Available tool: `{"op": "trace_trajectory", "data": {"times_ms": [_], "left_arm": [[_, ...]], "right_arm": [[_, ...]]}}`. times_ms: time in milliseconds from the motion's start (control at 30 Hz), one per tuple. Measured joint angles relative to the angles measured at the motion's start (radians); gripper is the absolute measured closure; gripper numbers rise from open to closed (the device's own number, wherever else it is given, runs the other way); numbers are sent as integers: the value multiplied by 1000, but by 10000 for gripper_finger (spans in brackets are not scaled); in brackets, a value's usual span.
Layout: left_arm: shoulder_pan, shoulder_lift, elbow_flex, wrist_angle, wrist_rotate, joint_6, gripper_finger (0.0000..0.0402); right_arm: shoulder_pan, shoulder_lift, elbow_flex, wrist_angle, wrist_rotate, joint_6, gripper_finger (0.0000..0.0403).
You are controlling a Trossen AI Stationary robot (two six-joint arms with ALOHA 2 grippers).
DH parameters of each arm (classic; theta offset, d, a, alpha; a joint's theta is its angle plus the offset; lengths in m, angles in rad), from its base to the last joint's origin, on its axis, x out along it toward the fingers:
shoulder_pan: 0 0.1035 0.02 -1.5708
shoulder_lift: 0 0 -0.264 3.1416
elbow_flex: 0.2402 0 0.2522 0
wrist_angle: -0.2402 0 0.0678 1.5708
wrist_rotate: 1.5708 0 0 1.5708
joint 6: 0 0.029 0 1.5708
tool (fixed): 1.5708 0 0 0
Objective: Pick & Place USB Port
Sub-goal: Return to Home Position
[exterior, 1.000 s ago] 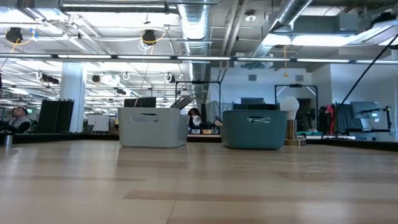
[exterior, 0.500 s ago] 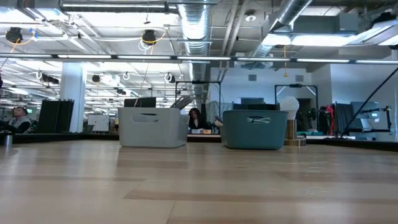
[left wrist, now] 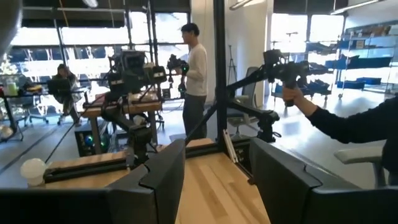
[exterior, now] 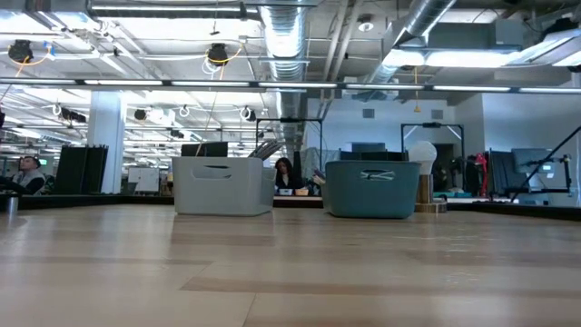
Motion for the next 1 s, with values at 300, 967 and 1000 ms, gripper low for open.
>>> {"op": "trace_trajectory", "data": {"times_ms": [300,967,1000], "left_arm": [[0,8,-11,-2,-2,-3,220],[0,7,-10,-25,-2,-30,220],[0,7,-10,-25,-2,-30,220]], "right_arm": [[4,0,-65,71,71,-15,285],[-63,122,-45,207,125,-80,284],[-81,123,-39,207,107,-83,284]]}}
